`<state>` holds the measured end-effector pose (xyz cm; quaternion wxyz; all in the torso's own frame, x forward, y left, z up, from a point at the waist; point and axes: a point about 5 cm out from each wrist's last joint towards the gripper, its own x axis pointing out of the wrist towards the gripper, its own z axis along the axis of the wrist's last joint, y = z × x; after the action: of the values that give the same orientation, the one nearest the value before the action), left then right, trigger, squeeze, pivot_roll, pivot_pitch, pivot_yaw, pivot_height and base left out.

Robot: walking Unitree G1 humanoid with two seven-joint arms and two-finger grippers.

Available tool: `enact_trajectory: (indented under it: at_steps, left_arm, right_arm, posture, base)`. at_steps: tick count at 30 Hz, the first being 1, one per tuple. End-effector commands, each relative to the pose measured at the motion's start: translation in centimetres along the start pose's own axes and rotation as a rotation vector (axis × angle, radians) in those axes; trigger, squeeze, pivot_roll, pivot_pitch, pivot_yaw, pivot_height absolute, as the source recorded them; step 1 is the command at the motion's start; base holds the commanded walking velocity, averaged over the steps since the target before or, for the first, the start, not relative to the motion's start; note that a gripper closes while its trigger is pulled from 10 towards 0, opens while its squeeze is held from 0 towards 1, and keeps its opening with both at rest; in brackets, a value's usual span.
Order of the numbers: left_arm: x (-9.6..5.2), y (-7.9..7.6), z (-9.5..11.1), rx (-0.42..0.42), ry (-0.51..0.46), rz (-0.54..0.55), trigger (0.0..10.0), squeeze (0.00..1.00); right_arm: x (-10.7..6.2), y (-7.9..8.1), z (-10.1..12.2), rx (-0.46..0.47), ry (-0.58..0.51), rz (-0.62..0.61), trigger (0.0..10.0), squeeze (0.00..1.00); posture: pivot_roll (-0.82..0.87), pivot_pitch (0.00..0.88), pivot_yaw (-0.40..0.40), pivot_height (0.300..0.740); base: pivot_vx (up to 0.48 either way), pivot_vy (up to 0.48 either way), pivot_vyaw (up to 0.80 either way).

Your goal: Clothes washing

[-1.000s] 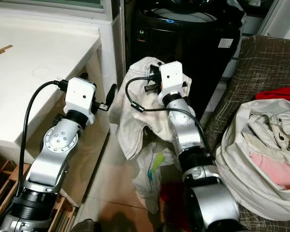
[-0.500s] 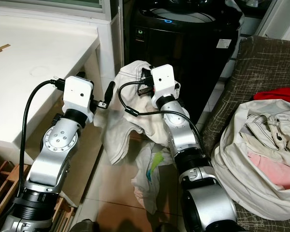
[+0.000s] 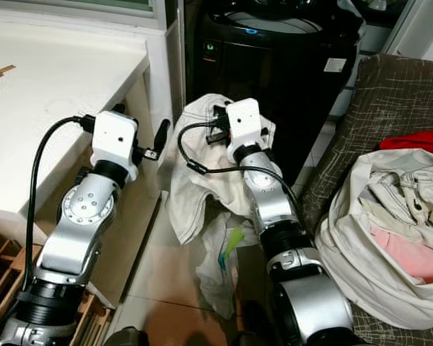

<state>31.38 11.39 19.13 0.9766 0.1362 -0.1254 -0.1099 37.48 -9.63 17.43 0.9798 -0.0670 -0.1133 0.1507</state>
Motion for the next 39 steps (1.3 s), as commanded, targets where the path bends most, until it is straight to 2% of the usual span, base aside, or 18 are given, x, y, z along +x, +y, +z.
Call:
enact_trajectory:
  at_steps: [1, 2, 4, 7, 10, 12, 13, 14, 17, 18, 20, 22, 25, 27, 29, 35, 36, 39]
  left_arm:
    - [0.3, 0.1, 0.2, -0.002, -0.013, -0.020, 10.0, 0.00]
    - [0.1, 0.1, 0.1, -0.008, -0.005, -0.043, 10.0, 0.00]
    - [-1.5, 0.7, -0.3, -0.021, 0.006, -0.167, 10.0, 0.00]
    - [-3.5, 1.3, -0.5, -0.026, 0.019, -0.286, 10.0, 0.00]
    - [-4.8, 1.6, 0.5, -0.048, -0.024, -0.329, 10.0, 0.00]
    - [-4.8, 1.2, 1.6, -0.048, -0.085, -0.327, 10.0, 0.00]
    - [-4.8, 1.2, 1.6, -0.048, -0.085, -0.327, 10.0, 0.00]
    - [-4.7, 0.4, 2.2, -0.054, -0.125, -0.332, 10.0, 0.00]
    - [-4.7, -0.9, 2.6, -0.166, -0.186, -0.378, 10.0, 0.00]
    - [-4.7, -1.1, 2.8, -0.166, -0.216, -0.385, 10.0, 0.00]
    - [-4.7, -1.6, 2.4, -0.139, -0.203, -0.363, 10.0, 0.00]
    - [-5.2, -2.3, 2.0, -0.181, -0.173, -0.388, 10.0, 0.00]
    - [-6.4, -2.2, 1.1, -0.279, -0.142, -0.442, 10.0, 0.00]
    - [-6.9, -2.0, 0.6, -0.273, -0.133, -0.459, 10.0, 0.00]
    - [-7.6, -1.7, 0.0, -0.206, -0.130, -0.491, 10.0, 0.00]
    - [-8.1, -1.1, 0.0, -0.226, -0.166, -0.475, 10.0, 0.00]
    - [-8.2, -1.2, 0.8, -0.244, -0.207, -0.490, 10.0, 0.00]
    - [-8.3, -1.5, 1.0, -0.257, -0.216, -0.519, 10.0, 0.00]
  right_arm:
    - [0.7, -0.8, 2.0, -0.024, -0.079, -0.017, 10.0, 0.00]
    - [0.6, -1.0, 1.9, -0.028, -0.079, -0.018, 10.0, 0.00]
    - [0.3, -1.9, 1.8, -0.048, -0.075, -0.036, 10.0, 0.00]
    - [0.3, -3.1, 1.7, -0.060, -0.062, -0.070, 10.0, 0.00]
    - [1.0, -4.3, 2.2, -0.089, -0.056, -0.091, 10.0, 0.00]
    - [1.4, -4.6, 2.6, -0.094, -0.055, -0.096, 10.0, 0.00]
    - [1.4, -4.6, 2.6, -0.094, -0.055, -0.096, 10.0, 0.00]
    - [1.8, -4.6, 3.0, -0.092, -0.057, -0.101, 10.0, 0.00]
    - [2.1, -4.5, 3.3, -0.082, -0.063, -0.103, 10.0, 0.00]
    - [2.2, -4.5, 3.4, -0.080, -0.065, -0.104, 10.0, 0.00]
    - [2.4, -4.4, 3.5, -0.064, -0.066, -0.116, 10.0, 0.00]
    - [2.7, -4.5, 3.7, -0.049, -0.066, -0.135, 10.0, 0.00]
    - [3.0, -4.9, 4.0, -0.052, -0.063, -0.148, 10.0, 0.00]
    - [3.1, -5.1, 4.1, -0.050, -0.061, -0.153, 10.0, 0.00]
    - [3.2, -5.3, 4.3, -0.038, -0.053, -0.160, 10.0, 0.00]
    - [3.2, -5.2, 4.1, -0.039, -0.046, -0.144, 10.0, 0.00]
    - [3.0, -5.1, 3.5, -0.041, -0.034, -0.137, 10.0, 0.00]
    - [2.6, -4.8, 2.6, -0.030, -0.013, -0.127, 10.0, 0.00]
  posture:
    - [0.01, 0.000, -0.025, 0.740]
    - [0.01, 0.000, -0.025, 0.740]
    - [0.00, 0.000, -0.021, 0.740]
    - [0.01, 0.000, -0.022, 0.740]
    - [0.03, 0.000, -0.030, 0.740]
    - [0.04, 0.004, -0.036, 0.740]
    - [0.04, 0.004, -0.036, 0.740]
    - [0.05, 0.013, -0.038, 0.740]
    - [0.05, 0.020, -0.036, 0.740]
    - [0.05, 0.022, -0.036, 0.740]
    - [0.06, 0.028, -0.031, 0.740]
    - [0.06, 0.026, -0.025, 0.740]
    - [0.06, 0.025, -0.021, 0.740]
    - [0.06, 0.021, -0.025, 0.740]
    - [0.06, 0.022, -0.032, 0.740]
    - [0.07, 0.027, -0.045, 0.740]
    - [0.06, 0.027, -0.046, 0.740]
    - [0.06, 0.027, -0.047, 0.740]
  base:
    - [0.000, 0.000, 0.00]
    - [0.000, 0.000, 0.00]
    - [0.000, 0.000, 0.00]
    - [0.000, 0.000, 0.00]
    - [0.000, 0.000, 0.00]
    - [0.000, 0.000, 0.00]
    - [0.000, 0.000, 0.00]
    - [0.000, 0.000, 0.00]
    - [0.000, 0.000, 0.00]
    - [0.000, 0.000, 0.00]
    - [0.000, 0.000, 0.00]
    - [0.000, 0.000, 0.00]
    - [0.000, 0.000, 0.00]
    - [0.000, 0.000, 0.00]
    - [0.000, 0.000, 0.00]
    - [0.000, 0.000, 0.00]
    - [0.000, 0.000, 0.00]
    - [0.000, 0.000, 0.00]
